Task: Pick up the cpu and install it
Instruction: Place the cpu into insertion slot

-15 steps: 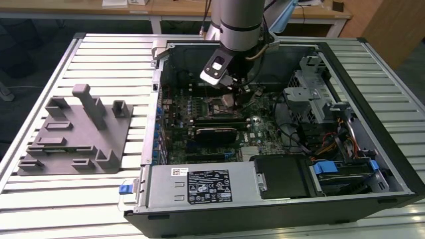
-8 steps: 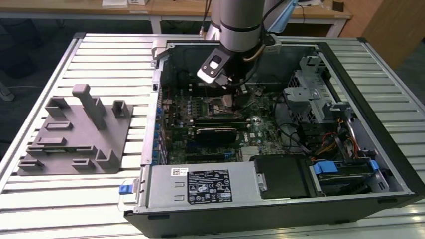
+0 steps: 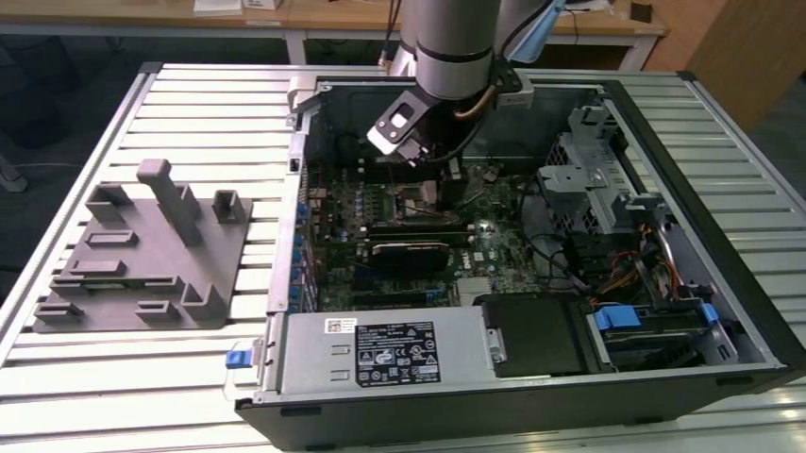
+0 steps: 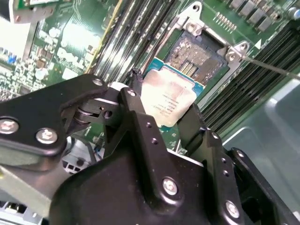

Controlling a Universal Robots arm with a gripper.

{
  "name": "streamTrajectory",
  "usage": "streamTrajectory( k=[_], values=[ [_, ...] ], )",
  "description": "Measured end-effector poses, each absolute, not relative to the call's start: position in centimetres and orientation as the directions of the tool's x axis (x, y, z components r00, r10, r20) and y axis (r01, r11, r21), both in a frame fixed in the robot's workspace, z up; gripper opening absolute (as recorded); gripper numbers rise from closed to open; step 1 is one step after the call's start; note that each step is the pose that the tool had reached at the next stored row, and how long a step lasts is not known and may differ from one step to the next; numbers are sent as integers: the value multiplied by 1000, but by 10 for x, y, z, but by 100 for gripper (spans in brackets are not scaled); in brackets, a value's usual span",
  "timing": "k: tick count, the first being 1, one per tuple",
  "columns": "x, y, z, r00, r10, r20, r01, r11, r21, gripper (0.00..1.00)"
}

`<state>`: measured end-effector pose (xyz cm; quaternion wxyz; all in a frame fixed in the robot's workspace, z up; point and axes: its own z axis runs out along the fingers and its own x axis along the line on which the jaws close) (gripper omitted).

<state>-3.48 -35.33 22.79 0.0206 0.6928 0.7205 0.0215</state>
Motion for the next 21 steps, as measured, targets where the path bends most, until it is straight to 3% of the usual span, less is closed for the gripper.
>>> streamTrajectory(
  k=[21],
  values=[
    [-42,-344,216,9,1000,0,998,-9,58,55]
  ],
)
